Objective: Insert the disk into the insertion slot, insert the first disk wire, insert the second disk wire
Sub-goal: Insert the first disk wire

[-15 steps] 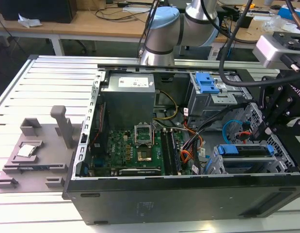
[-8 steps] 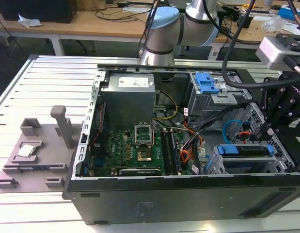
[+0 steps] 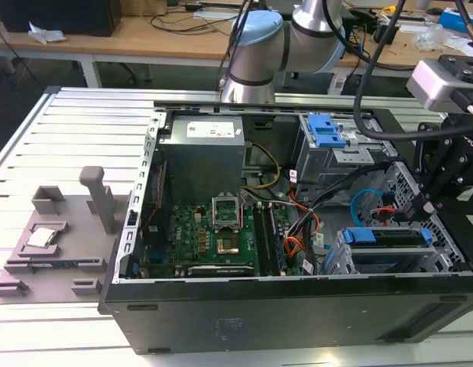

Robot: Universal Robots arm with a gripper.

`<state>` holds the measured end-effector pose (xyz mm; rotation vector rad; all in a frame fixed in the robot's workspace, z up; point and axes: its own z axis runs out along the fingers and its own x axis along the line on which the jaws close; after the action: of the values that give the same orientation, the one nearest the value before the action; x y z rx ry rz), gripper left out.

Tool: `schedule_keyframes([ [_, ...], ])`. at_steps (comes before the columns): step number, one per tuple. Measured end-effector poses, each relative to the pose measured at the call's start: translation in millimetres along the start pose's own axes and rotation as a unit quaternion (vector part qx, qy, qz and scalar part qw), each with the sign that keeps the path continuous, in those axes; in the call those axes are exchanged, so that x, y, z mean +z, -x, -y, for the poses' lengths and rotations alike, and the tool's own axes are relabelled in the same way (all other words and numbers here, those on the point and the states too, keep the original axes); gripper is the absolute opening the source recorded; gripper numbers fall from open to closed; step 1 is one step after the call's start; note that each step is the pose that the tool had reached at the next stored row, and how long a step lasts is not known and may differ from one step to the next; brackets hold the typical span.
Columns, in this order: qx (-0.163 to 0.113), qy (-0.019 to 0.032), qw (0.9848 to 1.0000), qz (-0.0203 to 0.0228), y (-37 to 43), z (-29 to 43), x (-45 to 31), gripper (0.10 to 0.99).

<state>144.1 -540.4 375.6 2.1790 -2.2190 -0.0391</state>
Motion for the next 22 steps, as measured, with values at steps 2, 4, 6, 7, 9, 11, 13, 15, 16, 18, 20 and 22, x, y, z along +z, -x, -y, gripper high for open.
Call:
schedule_keyframes([
  [2, 0.000, 0.0000, 1.0000, 0.0000, 4.7, -0.1, 0.1, 0.106],
  [4, 0.000, 0.0000, 1.0000, 0.0000, 9.2, -0.2, 0.2, 0.106],
  [6, 0.000, 0.0000, 1.0000, 0.0000, 12.0, -0.2, 0.2, 0.106],
  [7, 0.000, 0.0000, 1.0000, 0.0000, 12.0, -0.2, 0.2, 0.106],
  [9, 0.000, 0.0000, 1.0000, 0.0000, 12.1, -0.2, 0.2, 0.106],
  [11, 0.000, 0.0000, 1.0000, 0.0000, 12.1, -0.2, 0.2, 0.106],
  [13, 0.000, 0.0000, 1.0000, 0.0000, 12.1, -0.2, 0.2, 0.114],
  [15, 0.000, 0.0000, 1.0000, 0.0000, 12.1, -0.2, 0.2, 0.294],
  [16, 0.000, 0.0000, 1.0000, 0.0000, 12.2, -0.2, 0.2, 0.361],
  [18, 0.000, 0.0000, 1.0000, 0.0000, 12.2, -0.2, 0.4, 0.361],
  [20, 0.000, 0.0000, 1.0000, -0.0001, 12.8, -0.2, 2.5, 0.361],
  [22, 0.000, 0.0000, 1.0000, 0.0000, 14.0, -0.1, 4.6, 0.361],
])
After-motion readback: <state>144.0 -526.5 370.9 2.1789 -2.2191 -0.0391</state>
